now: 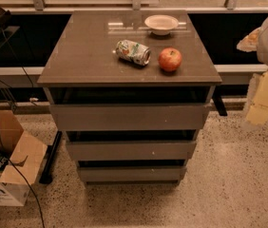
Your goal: Open middle drawer
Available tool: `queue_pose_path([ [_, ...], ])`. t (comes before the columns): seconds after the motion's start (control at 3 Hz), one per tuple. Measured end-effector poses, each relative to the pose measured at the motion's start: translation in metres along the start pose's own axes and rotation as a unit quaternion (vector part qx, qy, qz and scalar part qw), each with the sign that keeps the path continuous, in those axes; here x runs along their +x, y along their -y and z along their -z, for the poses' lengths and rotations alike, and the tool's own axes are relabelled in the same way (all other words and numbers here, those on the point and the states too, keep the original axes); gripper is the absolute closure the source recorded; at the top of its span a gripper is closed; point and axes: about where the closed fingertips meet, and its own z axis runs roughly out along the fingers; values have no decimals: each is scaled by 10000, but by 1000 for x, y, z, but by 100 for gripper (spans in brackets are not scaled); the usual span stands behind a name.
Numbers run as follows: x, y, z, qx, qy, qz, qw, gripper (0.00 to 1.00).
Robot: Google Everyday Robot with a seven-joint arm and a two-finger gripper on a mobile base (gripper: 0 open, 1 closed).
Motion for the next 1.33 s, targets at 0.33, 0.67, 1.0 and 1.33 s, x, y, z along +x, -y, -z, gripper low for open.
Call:
queue_pose_path([
  [0.33, 0, 0, 0, 1, 0, 0, 10000, 0],
  [0.67, -18, -8, -14, 59, 78, 16, 10000, 0],
  [1.0, -68, -36, -85, 27, 603, -30, 9982, 0],
  [1.33, -68, -36, -85, 26, 602, -31, 9982, 0],
])
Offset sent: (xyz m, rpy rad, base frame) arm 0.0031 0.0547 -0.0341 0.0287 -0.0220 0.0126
